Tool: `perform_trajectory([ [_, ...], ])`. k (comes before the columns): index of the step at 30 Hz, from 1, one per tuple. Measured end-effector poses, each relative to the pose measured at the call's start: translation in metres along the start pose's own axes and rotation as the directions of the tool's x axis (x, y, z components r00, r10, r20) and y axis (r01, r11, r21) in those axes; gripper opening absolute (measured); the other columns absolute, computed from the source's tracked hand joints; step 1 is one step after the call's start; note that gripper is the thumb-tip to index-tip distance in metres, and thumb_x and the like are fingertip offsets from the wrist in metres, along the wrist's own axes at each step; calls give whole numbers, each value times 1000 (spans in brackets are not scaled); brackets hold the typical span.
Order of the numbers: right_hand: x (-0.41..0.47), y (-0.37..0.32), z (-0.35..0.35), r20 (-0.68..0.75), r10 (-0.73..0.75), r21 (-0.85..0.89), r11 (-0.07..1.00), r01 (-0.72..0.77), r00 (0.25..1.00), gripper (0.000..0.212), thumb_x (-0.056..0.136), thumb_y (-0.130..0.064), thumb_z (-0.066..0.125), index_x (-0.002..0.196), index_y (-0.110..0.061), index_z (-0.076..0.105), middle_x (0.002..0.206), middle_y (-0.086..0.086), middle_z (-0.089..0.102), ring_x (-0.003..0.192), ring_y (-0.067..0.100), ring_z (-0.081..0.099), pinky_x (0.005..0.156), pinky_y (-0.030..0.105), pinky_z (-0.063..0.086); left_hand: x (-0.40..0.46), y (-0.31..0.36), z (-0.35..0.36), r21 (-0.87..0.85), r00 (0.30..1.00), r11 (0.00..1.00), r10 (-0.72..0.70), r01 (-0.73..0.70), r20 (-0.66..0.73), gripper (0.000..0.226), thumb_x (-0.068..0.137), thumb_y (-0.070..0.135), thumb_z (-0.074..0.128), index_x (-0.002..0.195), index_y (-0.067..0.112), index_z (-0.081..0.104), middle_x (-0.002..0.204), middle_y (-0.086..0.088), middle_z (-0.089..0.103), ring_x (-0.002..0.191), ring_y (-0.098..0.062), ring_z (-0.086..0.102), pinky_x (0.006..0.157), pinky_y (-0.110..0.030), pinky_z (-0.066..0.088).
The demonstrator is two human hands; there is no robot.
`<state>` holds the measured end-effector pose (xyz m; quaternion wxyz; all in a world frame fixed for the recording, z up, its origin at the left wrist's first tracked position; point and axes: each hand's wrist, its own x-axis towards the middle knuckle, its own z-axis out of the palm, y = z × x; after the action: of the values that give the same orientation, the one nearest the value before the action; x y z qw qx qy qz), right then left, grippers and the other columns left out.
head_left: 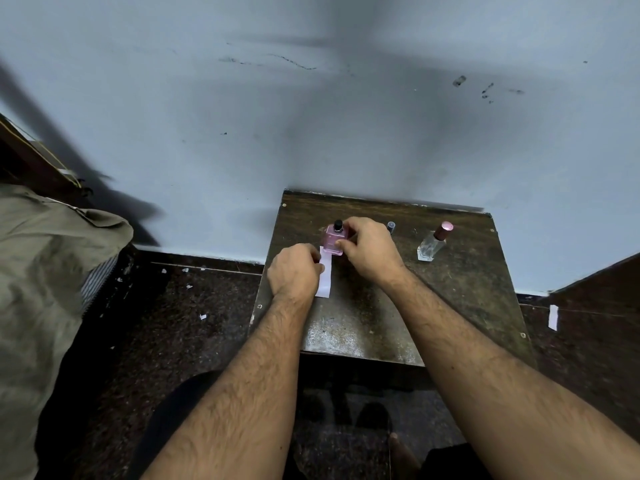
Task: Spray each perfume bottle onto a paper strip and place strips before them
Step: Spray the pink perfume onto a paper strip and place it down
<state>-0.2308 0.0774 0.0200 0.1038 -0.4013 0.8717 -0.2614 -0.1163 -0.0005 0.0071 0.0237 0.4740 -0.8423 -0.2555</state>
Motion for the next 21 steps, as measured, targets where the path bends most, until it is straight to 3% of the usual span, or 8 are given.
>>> perform_trajectory([
  [5,1,0,-2,-29,28,36,999,-27,999,26,87,-18,68,113,-13,67,109,3,68,96,15,60,84,24,44,-4,0,2,29,998,998,55,-55,-14,25,89,32,69,114,33,70,111,1,72,105,-22,64,86,-35,50],
  [12,0,-5,2,18,9,18,1000,-9,1000,25,87,-22,70,110,-14,66,106,2,67,94,16,60,86,31,49,-7,-2,1,23,998,999,47,-48,46,28,92,32,65,119,37,68,117,0,70,111,-24,62,91,-36,49],
  [18,-1,-10,5,43,-4,-20,1000,5,999,26,88,-22,68,113,-14,66,108,2,65,98,16,59,85,29,46,-10,-4,4,12,998,999,51,-52,30,29,92,33,64,120,38,67,116,-1,70,110,-25,63,90,-36,50],
  [21,0,-10,3,51,-5,-42,999,7,999,26,88,-23,68,111,-13,66,107,4,66,99,19,59,88,34,48,-10,-5,5,8,999,999,44,-44,23,29,91,34,65,120,37,68,116,-1,71,109,-25,63,91,-36,51],
])
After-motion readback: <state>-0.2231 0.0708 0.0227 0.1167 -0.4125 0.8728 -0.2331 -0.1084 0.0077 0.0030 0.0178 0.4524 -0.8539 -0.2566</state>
